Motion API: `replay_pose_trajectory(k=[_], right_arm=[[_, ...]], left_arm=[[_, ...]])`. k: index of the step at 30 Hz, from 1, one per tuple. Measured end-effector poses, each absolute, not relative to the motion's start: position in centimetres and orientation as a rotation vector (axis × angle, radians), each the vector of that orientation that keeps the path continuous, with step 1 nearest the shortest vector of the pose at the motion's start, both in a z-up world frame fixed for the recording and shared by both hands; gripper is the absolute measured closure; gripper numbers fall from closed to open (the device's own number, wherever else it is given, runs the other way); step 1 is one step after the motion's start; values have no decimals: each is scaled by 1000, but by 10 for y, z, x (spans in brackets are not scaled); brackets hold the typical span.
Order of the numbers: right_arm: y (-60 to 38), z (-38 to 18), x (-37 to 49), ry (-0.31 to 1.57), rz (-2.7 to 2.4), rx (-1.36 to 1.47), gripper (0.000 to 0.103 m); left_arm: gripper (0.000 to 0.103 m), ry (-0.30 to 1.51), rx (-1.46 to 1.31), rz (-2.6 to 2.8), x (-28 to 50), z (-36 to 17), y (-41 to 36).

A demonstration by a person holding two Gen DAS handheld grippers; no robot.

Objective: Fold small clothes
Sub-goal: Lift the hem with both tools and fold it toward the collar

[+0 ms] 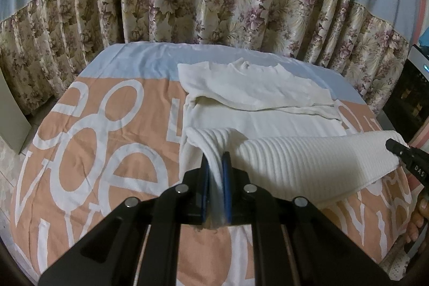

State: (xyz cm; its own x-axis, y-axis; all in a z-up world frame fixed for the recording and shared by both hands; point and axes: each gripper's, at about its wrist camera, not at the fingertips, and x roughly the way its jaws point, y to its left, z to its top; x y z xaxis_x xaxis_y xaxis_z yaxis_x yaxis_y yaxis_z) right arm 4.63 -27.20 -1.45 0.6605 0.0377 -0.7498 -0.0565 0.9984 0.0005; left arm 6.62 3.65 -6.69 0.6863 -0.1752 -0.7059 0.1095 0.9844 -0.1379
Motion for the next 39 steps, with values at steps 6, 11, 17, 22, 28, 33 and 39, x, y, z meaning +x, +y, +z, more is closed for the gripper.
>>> replay_pose_trajectory(k=[6,11,17,22,28,33,39], right_arm=[[-269,-11,55,831,45,-38,94],[-270,-9,61,826,48,-41,94],[-271,-3,73,812,52,-45,94],[-273,1,88,799,53,-60,94],[-276,2,105,787,55,-65,94],[-274,0,115,778,49,-84,94],[-277,-2,133,779,41,-84,94]], left_arm=[[94,797,-83,-149,73,-65,36],[94,783,-61,-154,81,-63,36],[94,752,-46,-160,95,-53,35],[94,735,-39,-162,108,-48,32],[94,722,-39,-158,123,-45,30],[94,720,-38,-153,135,-46,30],[94,716,-32,-153,148,-46,28]])
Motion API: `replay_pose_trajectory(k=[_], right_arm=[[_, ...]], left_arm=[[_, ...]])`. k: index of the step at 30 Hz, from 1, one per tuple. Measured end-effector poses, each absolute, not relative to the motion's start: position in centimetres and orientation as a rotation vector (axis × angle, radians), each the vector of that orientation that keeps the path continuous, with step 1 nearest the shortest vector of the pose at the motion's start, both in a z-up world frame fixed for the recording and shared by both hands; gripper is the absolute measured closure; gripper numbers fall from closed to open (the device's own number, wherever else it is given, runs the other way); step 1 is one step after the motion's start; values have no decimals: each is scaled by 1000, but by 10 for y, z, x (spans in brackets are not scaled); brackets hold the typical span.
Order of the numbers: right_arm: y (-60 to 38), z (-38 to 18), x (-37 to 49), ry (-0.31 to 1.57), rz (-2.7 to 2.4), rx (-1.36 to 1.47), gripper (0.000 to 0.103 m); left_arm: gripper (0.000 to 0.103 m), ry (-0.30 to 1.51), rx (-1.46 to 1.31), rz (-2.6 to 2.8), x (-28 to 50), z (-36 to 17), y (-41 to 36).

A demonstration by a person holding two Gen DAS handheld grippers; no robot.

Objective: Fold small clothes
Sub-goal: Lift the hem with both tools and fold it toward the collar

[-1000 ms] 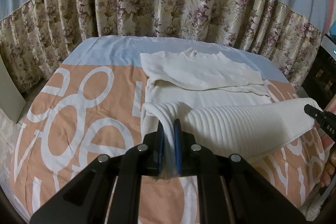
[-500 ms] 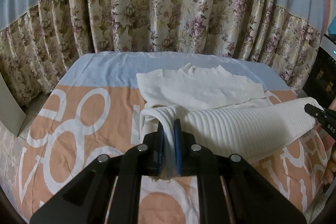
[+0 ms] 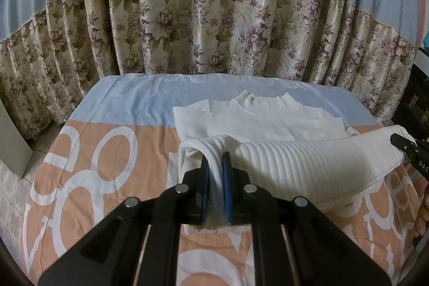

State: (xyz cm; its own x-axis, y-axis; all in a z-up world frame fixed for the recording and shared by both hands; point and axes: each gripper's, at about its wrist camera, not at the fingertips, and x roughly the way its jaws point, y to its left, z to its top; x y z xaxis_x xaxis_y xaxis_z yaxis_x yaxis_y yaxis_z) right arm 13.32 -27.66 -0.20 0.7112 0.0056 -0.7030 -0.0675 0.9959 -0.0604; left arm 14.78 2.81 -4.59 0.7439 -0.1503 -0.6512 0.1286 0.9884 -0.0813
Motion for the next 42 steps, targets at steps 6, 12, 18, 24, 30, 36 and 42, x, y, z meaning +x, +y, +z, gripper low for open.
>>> replay_pose_trajectory(k=[6,12,18,24,30,36,42], right_arm=[[-280,-1,150,771,35,-89,94],[-281,-2,166,767,32,-91,94],[-287,-5,188,767,17,-73,94],[-288,-7,211,765,11,-79,94],[-288,-15,236,782,14,-85,94],[-290,-31,265,809,19,-54,94],[-287,-55,291,845,5,-52,93]], left_arm=[[94,705,-31,-153,171,-43,25],[94,696,-27,-156,189,-42,23],[94,685,-11,-153,209,-42,17],[94,687,-4,-149,233,-43,14],[93,709,4,-140,256,-51,12],[93,752,17,-115,287,-73,9],[93,766,58,-94,314,-90,2]])
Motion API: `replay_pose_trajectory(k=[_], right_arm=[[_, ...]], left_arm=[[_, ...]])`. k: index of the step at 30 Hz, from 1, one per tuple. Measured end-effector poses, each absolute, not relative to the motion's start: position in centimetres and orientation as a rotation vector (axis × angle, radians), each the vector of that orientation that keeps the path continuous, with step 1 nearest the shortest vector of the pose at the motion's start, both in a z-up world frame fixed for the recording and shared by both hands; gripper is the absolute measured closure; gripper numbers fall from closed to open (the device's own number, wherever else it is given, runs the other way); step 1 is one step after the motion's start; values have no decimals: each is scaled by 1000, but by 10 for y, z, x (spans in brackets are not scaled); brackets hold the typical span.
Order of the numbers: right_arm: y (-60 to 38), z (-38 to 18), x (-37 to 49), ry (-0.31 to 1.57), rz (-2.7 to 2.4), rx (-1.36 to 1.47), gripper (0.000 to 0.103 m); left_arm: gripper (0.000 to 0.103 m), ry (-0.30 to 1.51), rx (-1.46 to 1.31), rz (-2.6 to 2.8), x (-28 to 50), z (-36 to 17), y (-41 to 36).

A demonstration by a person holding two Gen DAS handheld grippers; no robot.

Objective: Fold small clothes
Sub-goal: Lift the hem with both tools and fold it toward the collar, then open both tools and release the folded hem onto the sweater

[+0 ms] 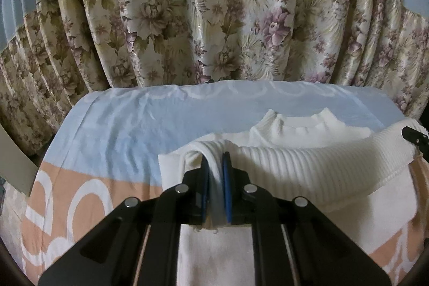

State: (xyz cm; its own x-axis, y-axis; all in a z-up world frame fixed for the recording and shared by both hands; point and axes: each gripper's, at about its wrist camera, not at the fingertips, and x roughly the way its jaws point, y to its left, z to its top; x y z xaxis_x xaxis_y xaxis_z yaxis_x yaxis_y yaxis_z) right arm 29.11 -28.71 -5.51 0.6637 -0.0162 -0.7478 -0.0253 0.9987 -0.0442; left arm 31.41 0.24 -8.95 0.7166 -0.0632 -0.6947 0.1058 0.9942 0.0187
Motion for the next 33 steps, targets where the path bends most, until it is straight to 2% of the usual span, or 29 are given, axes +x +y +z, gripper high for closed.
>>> replay_pose_trajectory(k=[16,18,19,20,21,26,28,29,32,33], right_arm=[[-298,-114,354,972,-39,-6,92],[-300,-116,361,978,-43,6,91],[-300,-116,366,980,-48,6,90],[-301,-116,372,984,-50,6,89],[-301,-116,375,989,-47,9,89],[-299,-113,395,998,-30,16,86],[-298,-112,398,1003,-27,22,80],[-298,-113,399,1009,-25,27,73],[-300,-109,397,978,-86,10,17],[-302,-106,395,958,-111,-1,16]], left_arm=[[89,916,40,-72,383,-131,-4],[84,903,52,-61,388,-128,-5],[73,902,65,-53,390,-127,-6],[52,893,76,-36,392,-125,-6],[46,880,73,-23,394,-121,-5],[42,873,77,-12,407,-109,2],[42,870,87,-7,409,-107,4],[42,867,91,-2,410,-107,4],[42,868,100,4,409,-107,7],[42,869,102,5,409,-107,9]])
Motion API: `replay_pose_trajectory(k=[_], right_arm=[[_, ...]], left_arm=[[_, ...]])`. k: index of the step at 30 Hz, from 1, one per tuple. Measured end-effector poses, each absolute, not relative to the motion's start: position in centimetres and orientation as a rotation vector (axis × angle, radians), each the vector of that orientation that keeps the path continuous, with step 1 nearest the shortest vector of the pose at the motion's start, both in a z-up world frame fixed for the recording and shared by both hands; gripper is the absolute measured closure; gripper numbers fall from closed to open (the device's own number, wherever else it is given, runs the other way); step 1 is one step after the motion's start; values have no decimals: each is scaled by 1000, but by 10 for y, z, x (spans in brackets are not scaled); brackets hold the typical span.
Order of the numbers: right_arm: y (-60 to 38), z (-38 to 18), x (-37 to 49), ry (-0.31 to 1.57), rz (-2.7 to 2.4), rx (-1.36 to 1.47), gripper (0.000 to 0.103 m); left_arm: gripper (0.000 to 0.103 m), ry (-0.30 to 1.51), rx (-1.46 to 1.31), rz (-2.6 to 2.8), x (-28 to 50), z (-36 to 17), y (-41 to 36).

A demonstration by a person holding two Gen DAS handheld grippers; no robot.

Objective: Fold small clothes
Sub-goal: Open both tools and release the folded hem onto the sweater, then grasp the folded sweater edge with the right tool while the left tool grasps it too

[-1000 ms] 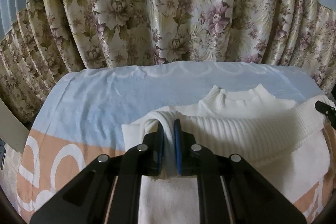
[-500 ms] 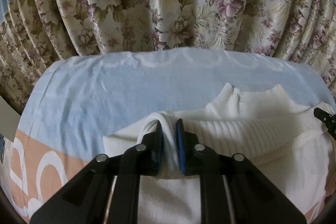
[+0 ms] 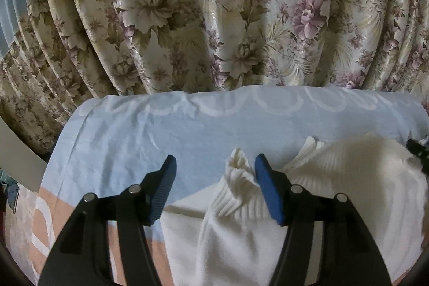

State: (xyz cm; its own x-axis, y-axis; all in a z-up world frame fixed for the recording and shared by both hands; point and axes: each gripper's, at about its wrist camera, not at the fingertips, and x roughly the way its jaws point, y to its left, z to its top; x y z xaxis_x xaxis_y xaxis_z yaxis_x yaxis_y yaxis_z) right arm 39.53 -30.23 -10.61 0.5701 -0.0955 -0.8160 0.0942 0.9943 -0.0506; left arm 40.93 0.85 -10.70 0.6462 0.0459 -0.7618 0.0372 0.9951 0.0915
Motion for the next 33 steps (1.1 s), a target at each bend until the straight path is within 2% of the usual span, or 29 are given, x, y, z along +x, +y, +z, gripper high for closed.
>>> replay_pose_trajectory(k=[6,10,15,23,25,27,29,33], right_arm=[[-323,-96,386,943,-155,6,16],[-328,-91,376,924,-166,-27,16],[-337,-81,366,903,-183,-15,17],[-344,-63,320,852,-67,18,18],[-345,-64,293,845,-10,25,25],[-346,-69,272,857,6,22,40],[-348,-79,248,891,27,29,50],[-343,-96,211,910,74,17,55]], left_arm=[[42,874,104,19,405,-109,16],[32,856,68,26,406,-96,25],[31,811,82,42,405,-71,30],[31,816,46,17,334,-77,52],[31,826,24,-5,309,-85,56],[31,829,25,-1,284,-94,59],[31,832,24,-9,259,-104,64],[31,836,-25,-28,232,-116,72]])
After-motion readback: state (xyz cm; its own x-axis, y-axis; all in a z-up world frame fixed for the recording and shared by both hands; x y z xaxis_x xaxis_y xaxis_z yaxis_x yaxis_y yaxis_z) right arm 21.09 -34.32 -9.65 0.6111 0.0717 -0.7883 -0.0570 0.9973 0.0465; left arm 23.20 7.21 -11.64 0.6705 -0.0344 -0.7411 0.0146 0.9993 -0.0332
